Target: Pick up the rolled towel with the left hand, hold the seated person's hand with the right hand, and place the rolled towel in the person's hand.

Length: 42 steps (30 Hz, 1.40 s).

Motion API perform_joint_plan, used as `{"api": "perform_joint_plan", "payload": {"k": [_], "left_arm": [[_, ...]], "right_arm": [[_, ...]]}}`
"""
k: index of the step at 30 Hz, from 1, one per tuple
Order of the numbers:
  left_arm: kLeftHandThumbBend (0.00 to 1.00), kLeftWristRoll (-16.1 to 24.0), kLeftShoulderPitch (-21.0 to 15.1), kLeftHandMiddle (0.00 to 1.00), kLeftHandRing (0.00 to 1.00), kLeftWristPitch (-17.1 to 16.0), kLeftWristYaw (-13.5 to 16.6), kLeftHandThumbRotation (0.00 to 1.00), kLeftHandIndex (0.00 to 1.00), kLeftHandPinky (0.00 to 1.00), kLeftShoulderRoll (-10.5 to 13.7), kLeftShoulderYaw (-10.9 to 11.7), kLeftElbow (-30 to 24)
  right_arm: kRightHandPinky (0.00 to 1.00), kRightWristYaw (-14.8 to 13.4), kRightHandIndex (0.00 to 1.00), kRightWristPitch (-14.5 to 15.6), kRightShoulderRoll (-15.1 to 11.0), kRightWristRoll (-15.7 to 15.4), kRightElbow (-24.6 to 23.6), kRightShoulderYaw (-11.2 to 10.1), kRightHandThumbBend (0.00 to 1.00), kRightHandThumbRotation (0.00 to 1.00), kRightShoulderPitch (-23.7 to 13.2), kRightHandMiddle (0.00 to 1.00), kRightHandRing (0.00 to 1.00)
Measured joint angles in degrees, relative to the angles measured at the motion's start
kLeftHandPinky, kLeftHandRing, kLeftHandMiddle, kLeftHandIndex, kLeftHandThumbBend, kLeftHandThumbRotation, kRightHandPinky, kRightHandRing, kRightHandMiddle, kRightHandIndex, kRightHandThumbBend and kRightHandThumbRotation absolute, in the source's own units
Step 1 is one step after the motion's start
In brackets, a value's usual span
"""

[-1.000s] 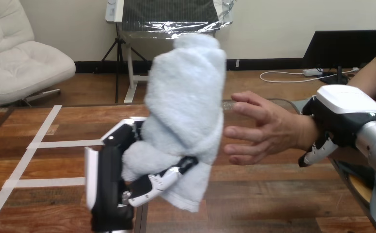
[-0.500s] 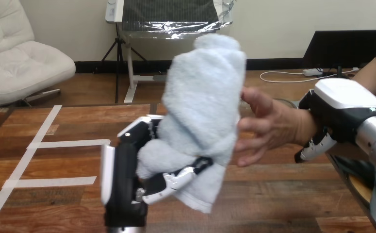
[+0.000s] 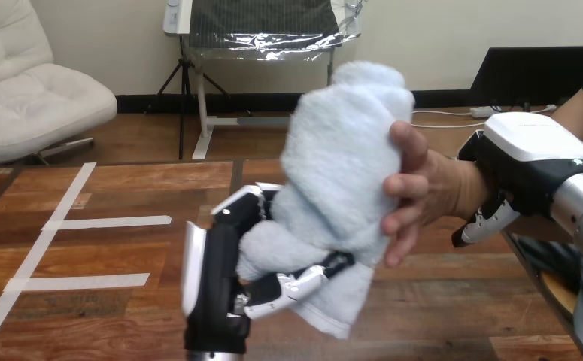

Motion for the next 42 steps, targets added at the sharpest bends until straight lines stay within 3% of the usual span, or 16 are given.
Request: {"api": "perform_joint_plan", "payload": {"k": [16, 42], "left_arm": [[0.65, 1.82, -0.64, 0.47, 0.41, 1.54, 2.35, 0.15, 0.52, 0.37, 0.07, -2.28, 1.95], [0.64, 1.52, -1.04, 0.48, 0.41, 1.82, 2.9, 0.18, 0.52, 0.34, 0.3, -5.13, 3.43]], "right_arm": [[0.17, 0.27, 0.38, 0.07, 0.0, 0.0, -0.18, -0.03, 0.73, 0.0, 0.55, 0.33, 0.24], [0.17, 0.26, 0.38, 0.35, 0.01, -0.13, -0.18, -0.1, 0.73, 0.0, 1.16, 0.32, 0.24]]}}
